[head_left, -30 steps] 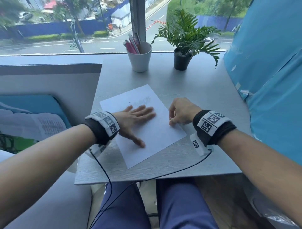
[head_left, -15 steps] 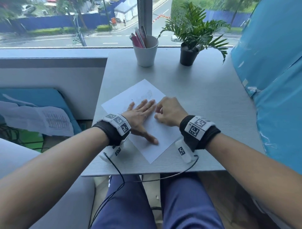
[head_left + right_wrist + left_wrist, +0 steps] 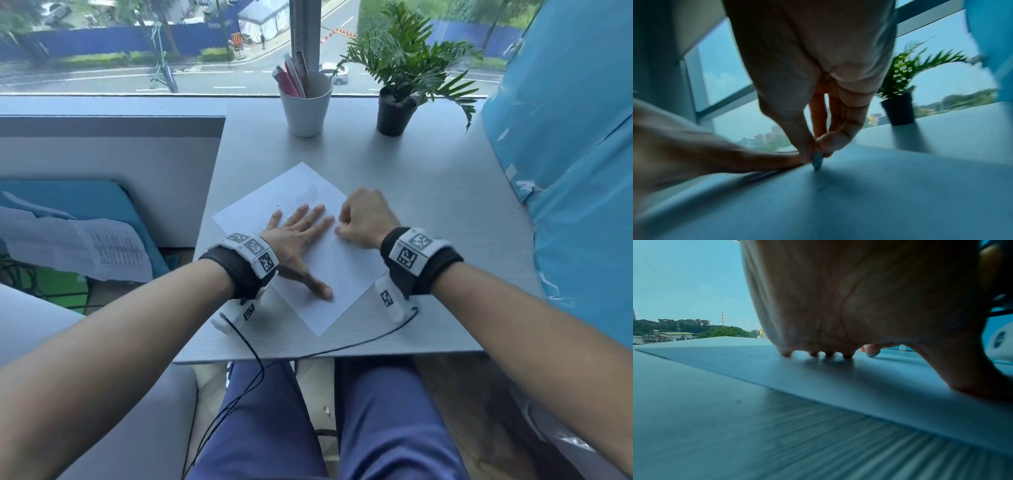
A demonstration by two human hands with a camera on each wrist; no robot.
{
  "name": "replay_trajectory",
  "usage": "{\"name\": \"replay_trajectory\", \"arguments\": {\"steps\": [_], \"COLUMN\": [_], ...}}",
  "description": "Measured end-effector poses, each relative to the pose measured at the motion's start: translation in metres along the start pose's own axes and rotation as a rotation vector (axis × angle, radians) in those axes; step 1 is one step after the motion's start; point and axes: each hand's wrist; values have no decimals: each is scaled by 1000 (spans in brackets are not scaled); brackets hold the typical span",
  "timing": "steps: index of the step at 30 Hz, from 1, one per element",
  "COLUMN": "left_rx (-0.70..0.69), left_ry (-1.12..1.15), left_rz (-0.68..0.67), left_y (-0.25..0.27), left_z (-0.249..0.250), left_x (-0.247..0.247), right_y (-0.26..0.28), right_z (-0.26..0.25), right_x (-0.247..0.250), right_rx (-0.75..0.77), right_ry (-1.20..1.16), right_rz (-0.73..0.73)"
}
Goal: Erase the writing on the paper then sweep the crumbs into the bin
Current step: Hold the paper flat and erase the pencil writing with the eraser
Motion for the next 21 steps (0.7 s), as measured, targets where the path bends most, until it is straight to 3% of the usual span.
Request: {"name": "replay_trajectory", "arguments": {"steps": [3, 7, 12, 15, 19, 21], "left_rx": [-15, 3, -8, 10, -4, -2], "left_ry": [3, 1, 7, 3, 13, 12], "left_rz": [2, -1, 7, 3, 6, 7], "left_y": [0, 0, 0, 0, 0, -1], "left_z": [-1, 1, 1, 2, 2, 1], "left_x": [1, 0, 1, 0, -1, -1], "right_y": [20, -5, 10, -9, 13, 3], "right_z": [-14, 4, -12, 5, -13, -7], "right_x": [-10, 10, -9, 6, -9, -2], "right_rx": [141, 1, 122, -7, 135, 71], "right_ry": [19, -56, 3, -75, -16, 5], "right_rz": [-147, 16, -116, 41, -124, -98]}}
Point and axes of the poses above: each hand's wrist, its own y-axis away from the middle knuckle, its own x-axis out of the back of the hand, z = x × y, and after that the axes turned 6 degrees about -z, right-handed
